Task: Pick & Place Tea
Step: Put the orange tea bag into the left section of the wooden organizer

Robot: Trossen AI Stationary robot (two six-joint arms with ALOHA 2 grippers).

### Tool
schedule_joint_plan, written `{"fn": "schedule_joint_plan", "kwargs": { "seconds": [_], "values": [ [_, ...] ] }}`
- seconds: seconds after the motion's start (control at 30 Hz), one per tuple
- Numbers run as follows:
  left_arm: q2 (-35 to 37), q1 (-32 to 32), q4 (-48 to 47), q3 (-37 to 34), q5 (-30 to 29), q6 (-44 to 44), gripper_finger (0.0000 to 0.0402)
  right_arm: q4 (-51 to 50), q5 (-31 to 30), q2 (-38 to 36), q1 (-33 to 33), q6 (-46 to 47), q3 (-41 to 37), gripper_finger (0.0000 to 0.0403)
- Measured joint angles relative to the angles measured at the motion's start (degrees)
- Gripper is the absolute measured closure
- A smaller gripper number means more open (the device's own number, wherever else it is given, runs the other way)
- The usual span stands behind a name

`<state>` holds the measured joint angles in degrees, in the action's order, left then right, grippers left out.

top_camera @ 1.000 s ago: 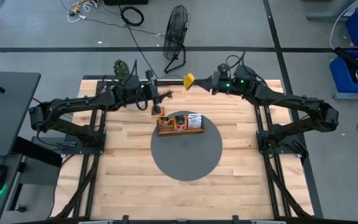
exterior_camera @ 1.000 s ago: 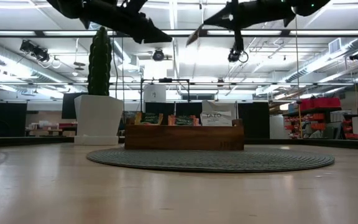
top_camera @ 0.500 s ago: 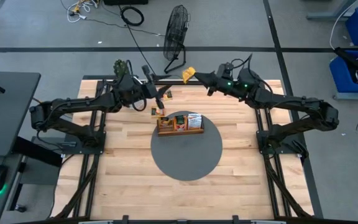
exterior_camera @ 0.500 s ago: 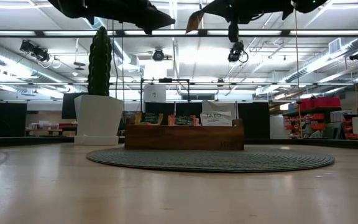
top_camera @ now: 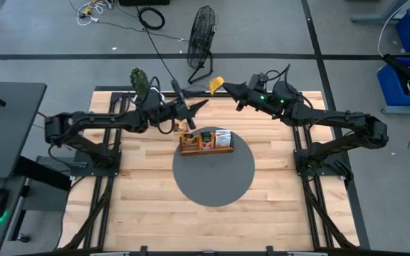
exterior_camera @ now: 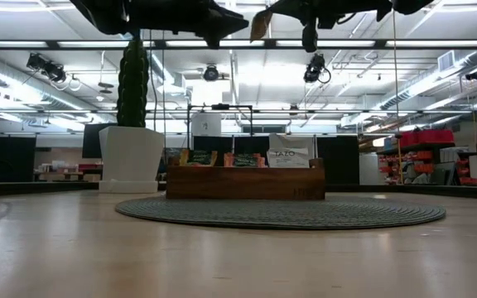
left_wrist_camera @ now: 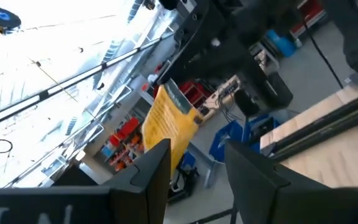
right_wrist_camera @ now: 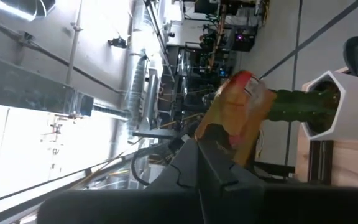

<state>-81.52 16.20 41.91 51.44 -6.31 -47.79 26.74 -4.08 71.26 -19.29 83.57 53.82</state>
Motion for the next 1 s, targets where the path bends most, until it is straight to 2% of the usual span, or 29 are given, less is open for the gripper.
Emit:
{"fn": "schedule_joint_plan", "kwargs": {
  "seconds": [0.23,0.37,0.63,0.8,1.0],
  "values": [
    [-3.7,-0.4,0.1,4.4,-0.6,0.0,0.0245,0.2,-0.2,1.5,0.5,2.0,0.0,0.0403],
    [-5.6,-0.4,-0.7,6.7,-3.3,0.2,0.0246,0.7,0.0,2.2,0.7,2.6,0.0,0.0403],
    [-5.6,-0.4,-3.1,7.3,-5.5,0.2,0.0253,2.1,0.2,2.3,0.7,2.6,0.0,0.0403],
    [-5.5,-0.4,-3.3,7.3,-5.5,0.6,0.0290,2.0,0.5,2.3,0.8,2.6,0.0,0.0403],
    [-5.2,-0.4,-3.7,7.3,-5.6,0.8,0.0379,1.9,1.6,2.3,0.8,1.9,0.0,0.0403]
  ]
}}
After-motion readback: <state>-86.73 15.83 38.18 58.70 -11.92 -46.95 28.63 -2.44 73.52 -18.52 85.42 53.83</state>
